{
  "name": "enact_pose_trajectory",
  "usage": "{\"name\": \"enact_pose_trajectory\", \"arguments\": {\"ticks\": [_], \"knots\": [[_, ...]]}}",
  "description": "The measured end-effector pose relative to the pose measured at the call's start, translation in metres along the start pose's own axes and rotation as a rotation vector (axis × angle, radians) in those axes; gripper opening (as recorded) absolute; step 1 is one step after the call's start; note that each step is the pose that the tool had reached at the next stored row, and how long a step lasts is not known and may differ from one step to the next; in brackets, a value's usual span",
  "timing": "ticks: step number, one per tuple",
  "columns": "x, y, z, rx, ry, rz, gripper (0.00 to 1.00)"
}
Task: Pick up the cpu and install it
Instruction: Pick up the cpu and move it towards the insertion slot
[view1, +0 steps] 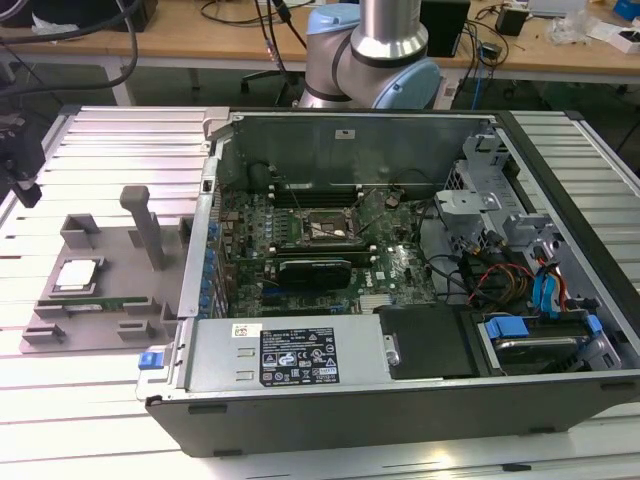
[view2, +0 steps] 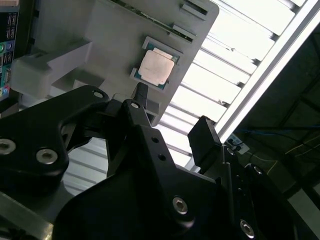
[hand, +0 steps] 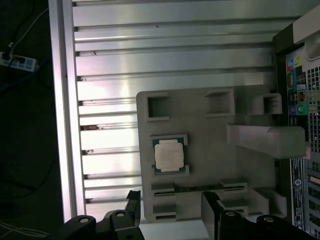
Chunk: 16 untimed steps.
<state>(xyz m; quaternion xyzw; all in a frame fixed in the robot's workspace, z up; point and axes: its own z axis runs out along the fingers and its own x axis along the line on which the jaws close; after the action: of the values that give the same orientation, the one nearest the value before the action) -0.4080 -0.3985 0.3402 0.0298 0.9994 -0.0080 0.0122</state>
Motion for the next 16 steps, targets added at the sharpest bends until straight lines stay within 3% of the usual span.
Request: {"name": "enact_pose_trajectory", "arguments": {"ticks": [16], "knots": [[0.0003, 0.0002, 0.0106, 0.0001, 0.0001, 0.0, 0.6]]}}
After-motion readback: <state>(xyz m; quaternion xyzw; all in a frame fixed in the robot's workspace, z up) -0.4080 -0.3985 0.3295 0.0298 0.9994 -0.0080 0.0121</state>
